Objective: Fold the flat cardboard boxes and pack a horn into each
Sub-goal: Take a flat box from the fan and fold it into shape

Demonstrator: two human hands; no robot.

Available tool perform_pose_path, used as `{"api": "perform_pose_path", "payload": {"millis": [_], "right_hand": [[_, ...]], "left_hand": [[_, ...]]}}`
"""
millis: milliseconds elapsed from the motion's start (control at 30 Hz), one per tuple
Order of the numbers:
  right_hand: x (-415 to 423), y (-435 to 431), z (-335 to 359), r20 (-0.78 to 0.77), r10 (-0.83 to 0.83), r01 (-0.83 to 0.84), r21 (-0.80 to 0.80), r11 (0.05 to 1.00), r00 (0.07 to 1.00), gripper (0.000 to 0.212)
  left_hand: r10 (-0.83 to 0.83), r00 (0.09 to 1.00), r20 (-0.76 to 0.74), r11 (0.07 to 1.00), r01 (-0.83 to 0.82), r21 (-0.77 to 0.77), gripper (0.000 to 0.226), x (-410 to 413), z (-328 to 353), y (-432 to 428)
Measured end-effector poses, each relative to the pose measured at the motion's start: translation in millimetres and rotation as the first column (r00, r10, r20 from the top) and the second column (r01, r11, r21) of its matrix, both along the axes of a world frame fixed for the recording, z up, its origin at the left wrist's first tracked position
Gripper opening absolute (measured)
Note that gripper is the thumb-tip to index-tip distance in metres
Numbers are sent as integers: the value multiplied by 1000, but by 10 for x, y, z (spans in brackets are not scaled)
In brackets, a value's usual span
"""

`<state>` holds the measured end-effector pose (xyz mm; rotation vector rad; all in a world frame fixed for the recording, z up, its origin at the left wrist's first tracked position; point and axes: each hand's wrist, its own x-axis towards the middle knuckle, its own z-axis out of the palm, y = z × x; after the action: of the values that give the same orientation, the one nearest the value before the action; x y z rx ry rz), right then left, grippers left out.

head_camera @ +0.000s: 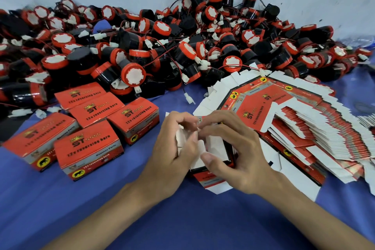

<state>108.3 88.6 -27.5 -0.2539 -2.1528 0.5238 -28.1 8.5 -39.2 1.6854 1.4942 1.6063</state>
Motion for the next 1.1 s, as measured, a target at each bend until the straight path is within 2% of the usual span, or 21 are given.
{"api": "perform_pose_path", "payload": {"millis": [167, 200, 233, 300, 367, 400, 467, 567, 667, 767, 800, 967, 1033, 1100], "right_hand": [[35, 3, -13, 22, 65, -63, -85, 994, 998, 36], [42, -1, -15, 23, 81, -78, -99, 992, 996, 38], [45, -2, -11, 24, 93, -90, -108, 990, 995, 40], [43, 4, -4, 17, 106, -104, -105, 989, 994, 46], [36, 9, -3, 0, 106, -106, -78, 991, 994, 54], [31, 9, -1, -8, 100, -100, -57, 993, 995, 57], [21, 4, 13, -30, 84, -84, -9, 996, 996, 59], [5, 5, 37, -75, 78, -72, 76, 994, 994, 60], [-8, -2, 71, -104, 104, -85, 172, 981, 989, 59], [17, -1, 112, -95, 137, -111, 241, 964, 986, 48], [28, 2, 118, -81, 134, -109, 252, 962, 988, 46], [8, -37, 87, 94, -62, 41, 210, 977, 994, 62], [25, -32, 71, 166, -114, 88, 157, 984, 979, 74], [70, 1, 89, 197, -84, 71, 75, 995, 977, 85]], "left_hand": [[-237, 961, 141, 953, 258, -157, 51, 23, -11, -53], [-244, 961, 132, 952, 263, -159, 56, 51, 26, -34], [-223, 967, 126, 959, 241, -147, 71, 78, 81, 12], [-182, 968, 175, 973, 204, -112, 118, 141, 150, 152], [-239, 943, 232, 960, 265, -87, 130, 136, 185, 155], [-231, 936, 265, 953, 273, -134, 132, 127, 201, 157], [-228, 889, 396, 928, 322, -189, 124, 83, 130, 132], [-268, 721, 639, 862, 476, -175, 100, 22, 5, -29], [-325, 661, 676, 788, 584, -192, 94, 4, -50, -41], [-408, 634, 657, 687, 687, -237, 60, 46, 33, -19], [-417, 628, 657, 676, 698, -238, 55, 59, 58, -26], [-348, 635, 690, 771, 612, -174, 55, 11, 95, -21], [-307, 586, 750, 775, 612, -161, 51, -15, 111, -27], [-318, 498, 807, 763, 639, -94, 47, -65, 130, -34]]}}
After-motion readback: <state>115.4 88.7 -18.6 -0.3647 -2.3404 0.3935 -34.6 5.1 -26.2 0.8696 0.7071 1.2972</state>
